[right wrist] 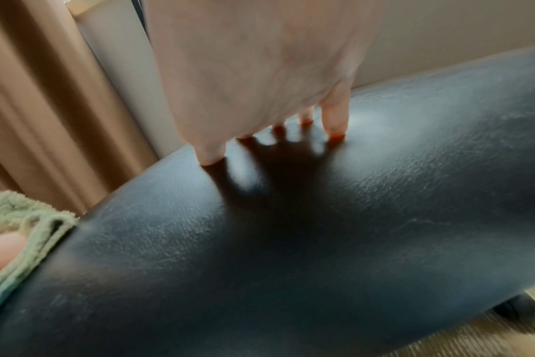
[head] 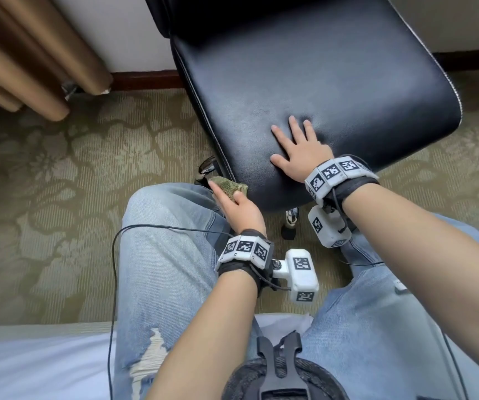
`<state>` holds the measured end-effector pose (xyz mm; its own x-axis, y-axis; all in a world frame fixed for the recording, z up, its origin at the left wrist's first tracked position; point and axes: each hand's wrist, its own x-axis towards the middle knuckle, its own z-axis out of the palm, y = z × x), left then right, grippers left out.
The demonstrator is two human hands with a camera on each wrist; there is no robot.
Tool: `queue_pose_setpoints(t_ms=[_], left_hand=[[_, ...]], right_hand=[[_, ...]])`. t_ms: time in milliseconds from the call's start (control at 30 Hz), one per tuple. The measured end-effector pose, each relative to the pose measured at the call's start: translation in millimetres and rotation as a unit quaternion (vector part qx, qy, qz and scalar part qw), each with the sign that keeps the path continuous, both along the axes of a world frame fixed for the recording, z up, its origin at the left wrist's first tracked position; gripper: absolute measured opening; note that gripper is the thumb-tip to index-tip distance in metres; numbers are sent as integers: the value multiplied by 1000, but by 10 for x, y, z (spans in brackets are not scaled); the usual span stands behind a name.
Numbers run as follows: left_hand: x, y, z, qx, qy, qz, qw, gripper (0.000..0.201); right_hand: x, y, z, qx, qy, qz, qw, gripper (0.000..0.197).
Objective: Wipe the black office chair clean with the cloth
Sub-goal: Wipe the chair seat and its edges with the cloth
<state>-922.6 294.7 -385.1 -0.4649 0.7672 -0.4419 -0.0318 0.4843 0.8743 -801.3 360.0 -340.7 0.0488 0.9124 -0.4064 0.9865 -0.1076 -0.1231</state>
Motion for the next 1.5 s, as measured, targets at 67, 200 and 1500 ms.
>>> queue_pose_setpoints(t_ms=[67,200,1500], left_hand=[[8,-56,-22,-8,-52,29,998,57],[75,-295,-78,-76,-159,63,982,54],[91,-49,204,-92,-143,194,966,44]], right_hand=[[5,0,2,-2,0,-1,1000,61],[7,-1,-2,-1,0,1,1000,61],[105,10,-23,6,10,18,1000,61]])
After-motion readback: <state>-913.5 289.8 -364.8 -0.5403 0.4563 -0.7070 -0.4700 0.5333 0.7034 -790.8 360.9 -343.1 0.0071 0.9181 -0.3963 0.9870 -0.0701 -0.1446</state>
